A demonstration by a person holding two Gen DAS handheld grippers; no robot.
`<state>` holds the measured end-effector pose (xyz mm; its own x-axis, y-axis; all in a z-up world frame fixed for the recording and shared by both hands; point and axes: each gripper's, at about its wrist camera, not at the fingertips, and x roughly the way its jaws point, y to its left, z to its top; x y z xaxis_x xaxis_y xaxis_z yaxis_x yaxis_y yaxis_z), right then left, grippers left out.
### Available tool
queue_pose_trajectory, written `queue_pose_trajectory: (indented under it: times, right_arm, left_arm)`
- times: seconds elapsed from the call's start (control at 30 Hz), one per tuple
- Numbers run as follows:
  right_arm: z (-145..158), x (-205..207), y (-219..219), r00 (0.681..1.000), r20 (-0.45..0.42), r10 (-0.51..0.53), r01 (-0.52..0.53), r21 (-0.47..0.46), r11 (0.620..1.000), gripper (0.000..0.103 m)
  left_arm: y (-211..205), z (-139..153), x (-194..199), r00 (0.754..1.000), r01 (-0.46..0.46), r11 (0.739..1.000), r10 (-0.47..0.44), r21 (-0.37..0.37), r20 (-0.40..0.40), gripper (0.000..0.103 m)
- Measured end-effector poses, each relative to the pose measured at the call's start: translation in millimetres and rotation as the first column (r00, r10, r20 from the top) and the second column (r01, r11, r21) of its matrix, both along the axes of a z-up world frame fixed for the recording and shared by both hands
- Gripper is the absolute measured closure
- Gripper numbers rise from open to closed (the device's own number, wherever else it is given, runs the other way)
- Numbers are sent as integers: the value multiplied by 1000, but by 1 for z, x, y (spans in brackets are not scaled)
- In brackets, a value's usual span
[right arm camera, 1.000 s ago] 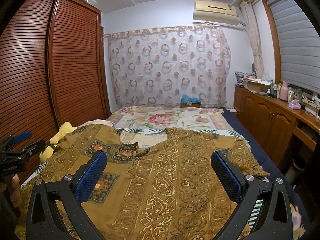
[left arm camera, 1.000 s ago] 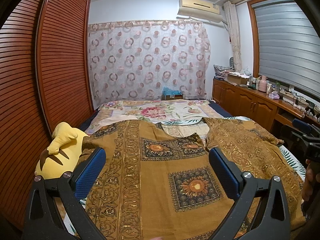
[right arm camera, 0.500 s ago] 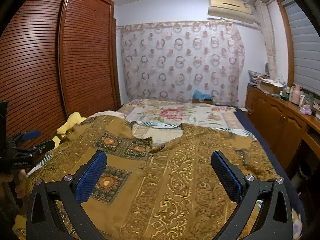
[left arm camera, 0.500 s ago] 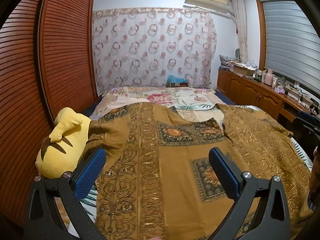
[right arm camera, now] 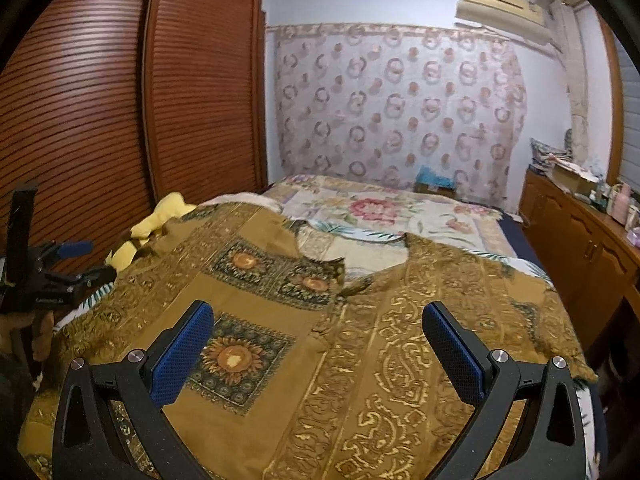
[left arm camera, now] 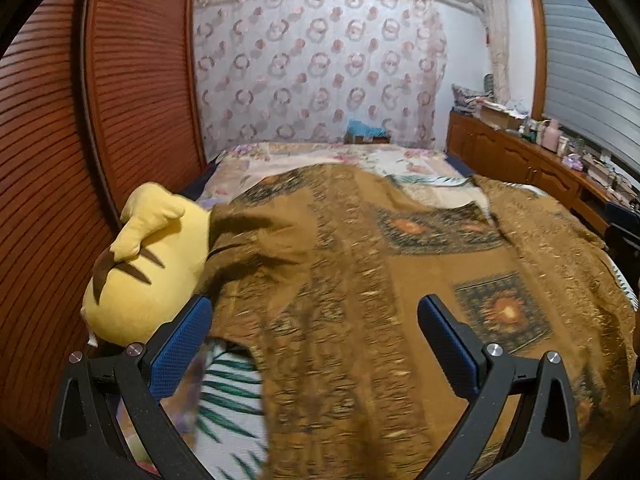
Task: Fold small clothes
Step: 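Grasp the shirt's side edge near the plush toy with the left gripper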
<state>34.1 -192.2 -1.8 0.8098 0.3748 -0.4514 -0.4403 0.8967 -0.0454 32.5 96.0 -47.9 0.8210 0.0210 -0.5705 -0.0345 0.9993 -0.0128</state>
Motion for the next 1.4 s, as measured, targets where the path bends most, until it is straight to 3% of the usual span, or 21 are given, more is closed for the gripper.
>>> queue_pose_trajectory:
  times: [0.23, 0.5, 0.6, 0.67, 0.77, 0.9, 0.97, 1.2, 1.4]
  right_arm:
    - [-5, 16, 10, 997, -54, 60, -63, -51, 997, 0]
    - [-6, 33, 9, 985, -139, 101, -114, -94, 989, 0]
    - [-2, 35, 8, 982, -152, 111, -128, -105, 986, 0]
    - [1, 36, 7, 980, -160, 120, -138, -109, 984, 0]
    - [1, 32, 10, 977, -166, 132, -152, -116, 982, 0]
    - [-1, 33, 13, 974, -174, 143, -166, -123, 979, 0]
    - [-3, 32, 18, 974, -174, 145, -169, -127, 977, 0]
    - [-9, 31, 23, 975, -171, 143, -165, -120, 979, 0]
    - [-9, 31, 17, 976, -171, 136, -155, -104, 982, 0]
  left_arm:
    - [36, -11, 13, 998, -8, 999, 5, -38, -64, 21]
    - [70, -27, 36, 986, -8, 993, -12, -117, -167, 38]
    - [74, -31, 45, 981, -6, 992, -18, -123, -193, 40]
    - [79, -34, 52, 977, -4, 990, -26, -141, -213, 49]
    - [85, -38, 63, 970, -2, 987, -38, -162, -240, 50]
    - [94, -48, 74, 958, -8, 976, -55, -217, -283, 62]
    - [97, -48, 75, 958, -1, 967, -71, -253, -277, 76]
    - [92, -41, 70, 963, -13, 988, -29, -153, -269, 99]
    - [86, -23, 66, 975, 8, 993, -33, -116, -221, 102]
